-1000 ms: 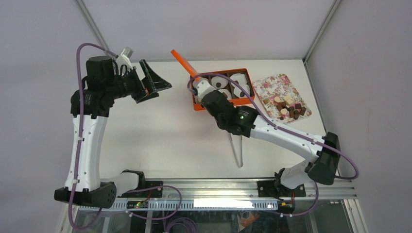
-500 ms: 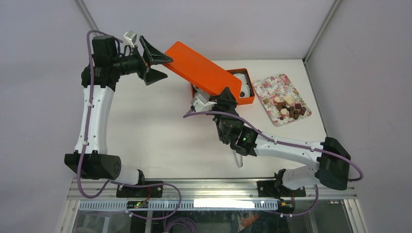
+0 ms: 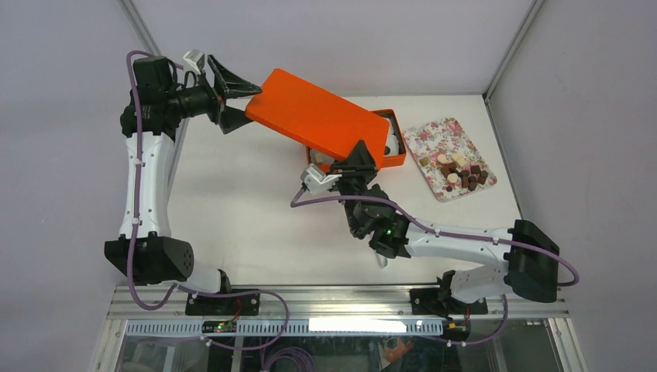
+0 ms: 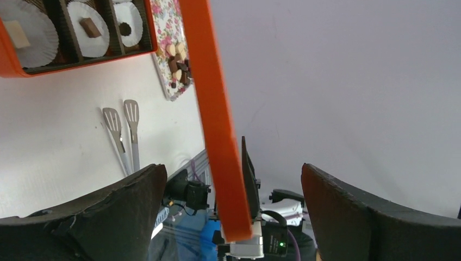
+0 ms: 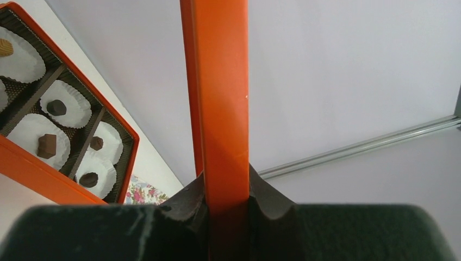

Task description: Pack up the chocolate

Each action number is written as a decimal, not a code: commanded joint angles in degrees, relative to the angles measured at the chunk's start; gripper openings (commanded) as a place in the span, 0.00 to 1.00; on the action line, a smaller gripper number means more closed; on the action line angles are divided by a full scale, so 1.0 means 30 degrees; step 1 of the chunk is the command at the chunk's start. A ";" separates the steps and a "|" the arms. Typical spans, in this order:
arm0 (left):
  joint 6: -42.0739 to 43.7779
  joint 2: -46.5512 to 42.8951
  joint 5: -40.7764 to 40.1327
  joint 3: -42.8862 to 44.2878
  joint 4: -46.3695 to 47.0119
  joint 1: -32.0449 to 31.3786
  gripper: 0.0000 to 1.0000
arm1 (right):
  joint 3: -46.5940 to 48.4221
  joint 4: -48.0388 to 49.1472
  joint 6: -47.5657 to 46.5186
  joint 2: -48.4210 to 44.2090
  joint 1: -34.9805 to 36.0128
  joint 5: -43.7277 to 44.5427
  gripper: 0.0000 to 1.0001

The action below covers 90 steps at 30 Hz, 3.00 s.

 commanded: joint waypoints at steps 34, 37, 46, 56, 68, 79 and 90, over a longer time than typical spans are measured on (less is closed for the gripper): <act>0.0482 0.0222 -0.0563 -0.0854 0.3080 0.0353 0.00 | 0.8316 -2.4536 2.1409 -0.4196 0.1619 -0.3560 0.99; -0.0260 -0.0140 -0.0881 -0.1729 0.4618 0.0481 0.00 | 0.8978 -2.5857 2.4330 -0.5006 0.0251 -0.5974 0.99; -0.2869 -0.1262 -0.0992 -0.4091 0.9148 0.0519 0.00 | 0.8652 -2.4761 3.6650 -0.4724 -1.5800 -2.5325 0.99; -0.7097 -0.1844 -0.0444 -0.6536 1.5385 0.0518 0.00 | 0.5950 -1.4532 4.6112 -0.0102 -1.9804 -3.4002 0.99; -1.1306 -0.0065 -0.4475 -1.1835 2.6999 -0.1389 0.00 | 0.8965 -1.8784 4.3324 0.2225 -2.2674 -3.1271 0.99; -1.5685 0.8286 -0.6284 -1.1124 3.8733 -0.4163 0.00 | 1.2884 -2.5001 3.9960 0.4263 -2.5428 -2.7454 0.99; -1.5747 1.1549 -0.6827 -0.9864 4.0196 -0.5361 0.00 | 1.3964 -2.5673 3.8772 0.6063 -2.5414 -2.6210 0.99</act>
